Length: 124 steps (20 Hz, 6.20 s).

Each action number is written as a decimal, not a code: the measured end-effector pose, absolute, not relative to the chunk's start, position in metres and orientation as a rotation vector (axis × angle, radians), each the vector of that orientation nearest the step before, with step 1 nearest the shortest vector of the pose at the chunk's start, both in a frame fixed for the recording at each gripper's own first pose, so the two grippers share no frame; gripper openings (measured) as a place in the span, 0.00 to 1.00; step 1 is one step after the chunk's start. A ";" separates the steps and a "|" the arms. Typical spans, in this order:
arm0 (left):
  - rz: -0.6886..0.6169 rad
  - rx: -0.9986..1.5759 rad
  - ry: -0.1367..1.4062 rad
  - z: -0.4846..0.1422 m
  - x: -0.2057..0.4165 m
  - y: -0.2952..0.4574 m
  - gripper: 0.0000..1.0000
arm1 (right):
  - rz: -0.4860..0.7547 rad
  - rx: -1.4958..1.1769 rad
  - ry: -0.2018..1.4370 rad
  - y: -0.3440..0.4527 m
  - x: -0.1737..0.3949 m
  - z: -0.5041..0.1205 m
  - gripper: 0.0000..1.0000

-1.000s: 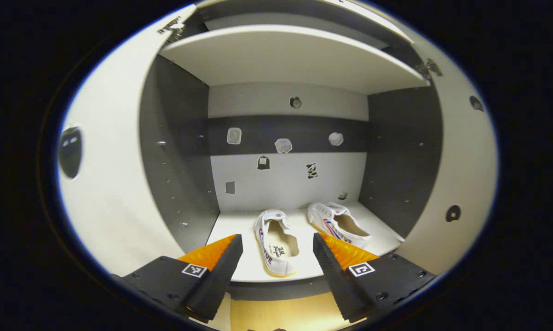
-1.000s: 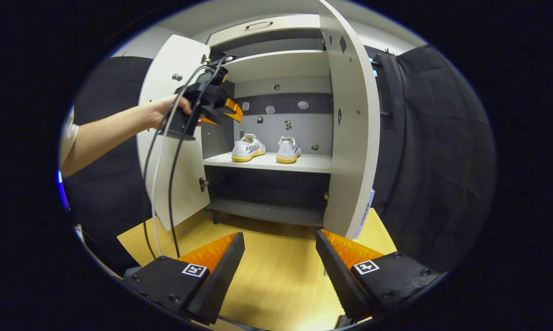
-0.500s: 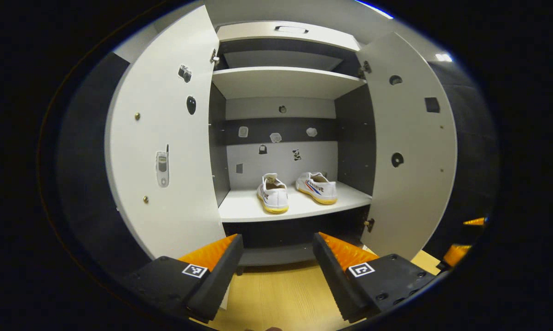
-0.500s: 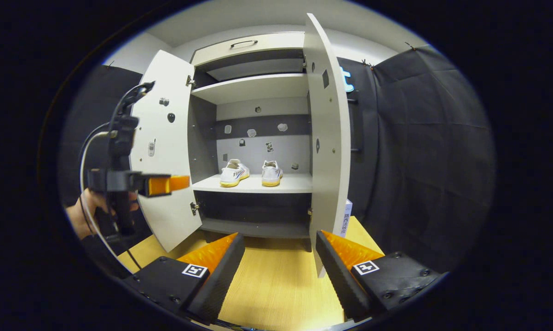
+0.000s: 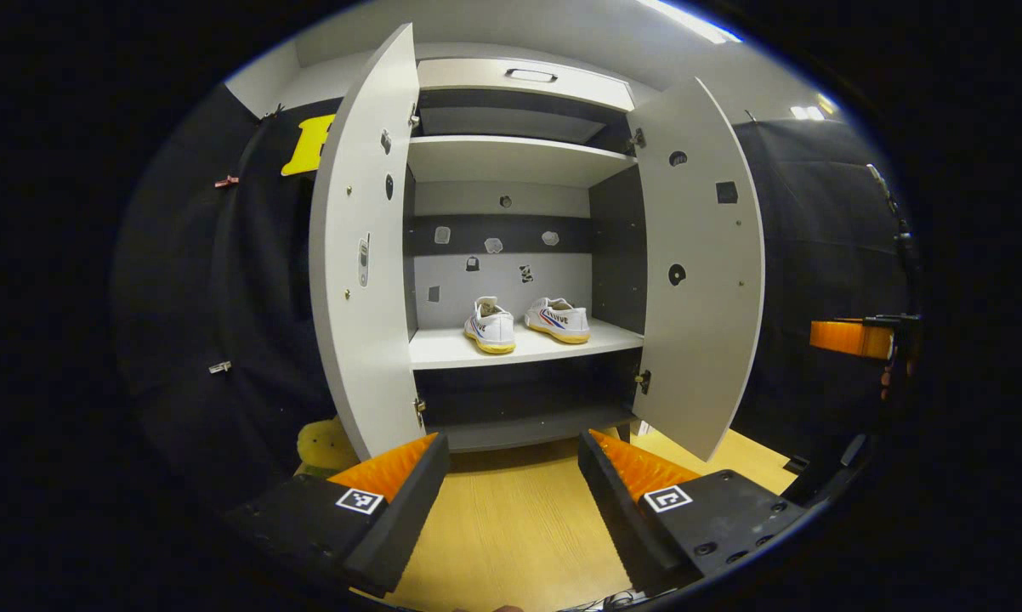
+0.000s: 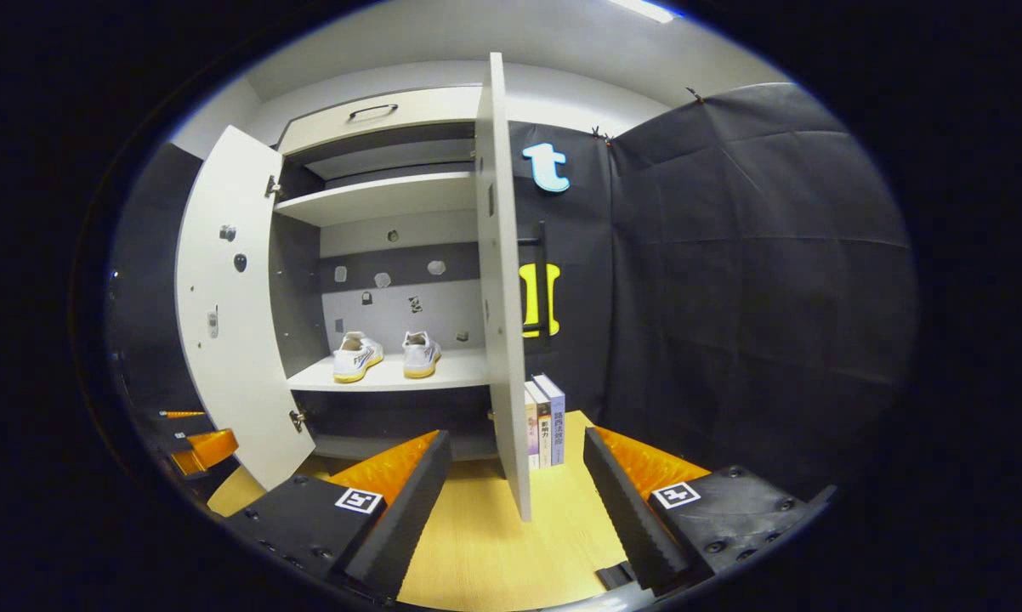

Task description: Grab one shoe with the right hand and put it into the shoe cabinet, grab the other shoe with the left hand and put it into the shoe cabinet; then close the right door with the right hand and the left door with the left hand.

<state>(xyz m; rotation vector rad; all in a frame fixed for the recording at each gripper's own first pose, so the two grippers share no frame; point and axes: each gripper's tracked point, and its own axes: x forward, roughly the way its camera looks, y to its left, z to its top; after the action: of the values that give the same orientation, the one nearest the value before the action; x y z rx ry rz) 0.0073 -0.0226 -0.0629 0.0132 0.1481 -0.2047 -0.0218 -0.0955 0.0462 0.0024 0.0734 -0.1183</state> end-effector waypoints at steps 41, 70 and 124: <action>0.117 -0.025 0.134 -0.051 -0.036 -0.011 0.95 | 0.217 -0.115 0.003 -0.039 0.149 0.110 0.96; 0.140 -0.150 0.039 0.020 0.062 0.251 0.95 | 0.093 0.025 0.297 0.000 0.010 -0.054 1.00; 0.050 -0.087 0.105 -0.073 -0.028 0.060 0.96 | 0.167 0.056 0.283 0.051 -0.021 -0.090 0.99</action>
<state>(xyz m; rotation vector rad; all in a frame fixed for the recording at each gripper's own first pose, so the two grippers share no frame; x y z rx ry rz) -0.0280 0.0604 -0.0734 -0.0872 0.1051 0.0498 -0.0207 0.0509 -0.0896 0.0561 0.2828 0.1670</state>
